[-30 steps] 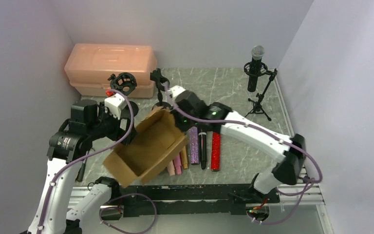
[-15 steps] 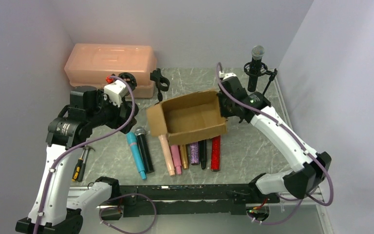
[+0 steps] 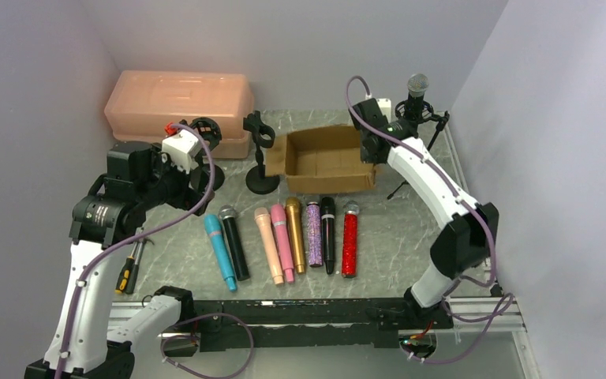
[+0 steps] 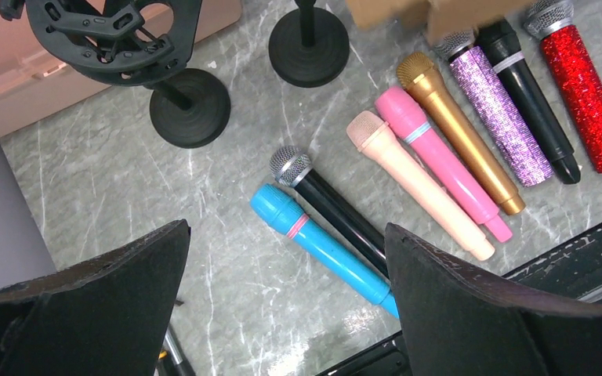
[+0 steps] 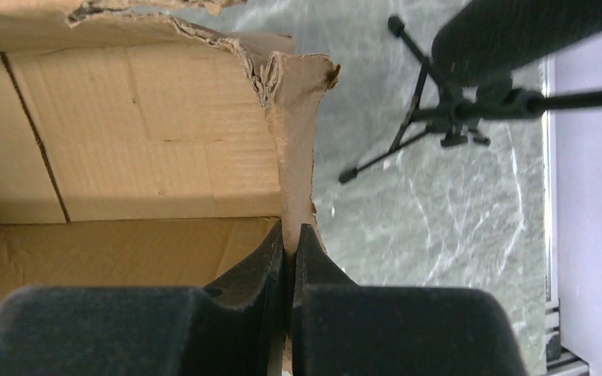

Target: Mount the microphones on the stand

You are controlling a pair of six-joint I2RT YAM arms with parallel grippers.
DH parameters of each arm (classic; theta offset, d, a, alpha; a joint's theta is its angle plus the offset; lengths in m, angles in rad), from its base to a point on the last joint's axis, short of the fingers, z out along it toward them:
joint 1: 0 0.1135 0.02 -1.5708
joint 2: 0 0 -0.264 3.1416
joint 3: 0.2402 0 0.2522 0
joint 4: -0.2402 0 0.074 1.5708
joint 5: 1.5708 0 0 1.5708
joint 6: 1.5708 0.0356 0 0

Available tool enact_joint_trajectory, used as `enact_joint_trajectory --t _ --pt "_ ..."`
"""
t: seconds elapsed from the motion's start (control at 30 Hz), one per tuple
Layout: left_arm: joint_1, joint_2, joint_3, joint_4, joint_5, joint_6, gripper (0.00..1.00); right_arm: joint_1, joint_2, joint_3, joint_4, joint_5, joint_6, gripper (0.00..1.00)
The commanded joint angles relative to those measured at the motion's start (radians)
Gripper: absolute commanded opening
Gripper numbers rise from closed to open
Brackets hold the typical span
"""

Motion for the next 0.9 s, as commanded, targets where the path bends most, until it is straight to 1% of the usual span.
enact_joint_trajectory --t 0.0,0.27,0.3,0.43,0.57,0.63,0.7,0.8,0.87 --pt "0.005 -0.015 -0.007 0.002 -0.019 0.037 1.0 -0.058 0.091 0.165 0.064 0.069 0.033 0.0" --pt "0.005 -0.038 -0.042 -0.021 -0.012 0.073 0.99 -0.122 0.319 0.468 0.041 0.056 0.008 0.0" --pt "0.005 -0.039 -0.045 -0.024 -0.011 0.076 0.99 -0.124 0.351 0.501 0.042 0.057 0.007 0.01" --pt "0.005 -0.044 -0.077 -0.025 -0.015 0.101 0.99 -0.128 0.483 0.604 0.07 0.068 0.016 0.04" --pt "0.005 -0.038 -0.12 -0.046 -0.013 0.154 0.99 -0.133 0.58 0.683 0.085 0.065 0.042 0.06" --pt "0.005 -0.037 -0.146 -0.051 -0.029 0.17 0.99 -0.135 0.606 0.695 0.111 0.038 0.051 0.11" --pt "0.005 -0.044 -0.172 -0.033 -0.059 0.175 0.99 -0.136 0.619 0.698 0.14 -0.001 0.053 0.2" --pt "0.005 -0.044 -0.194 0.002 -0.137 0.152 1.0 -0.136 0.628 0.717 0.152 -0.062 0.06 0.45" --pt "0.007 -0.038 -0.196 0.029 -0.186 0.134 1.0 -0.133 0.615 0.73 0.148 -0.085 0.072 0.57"
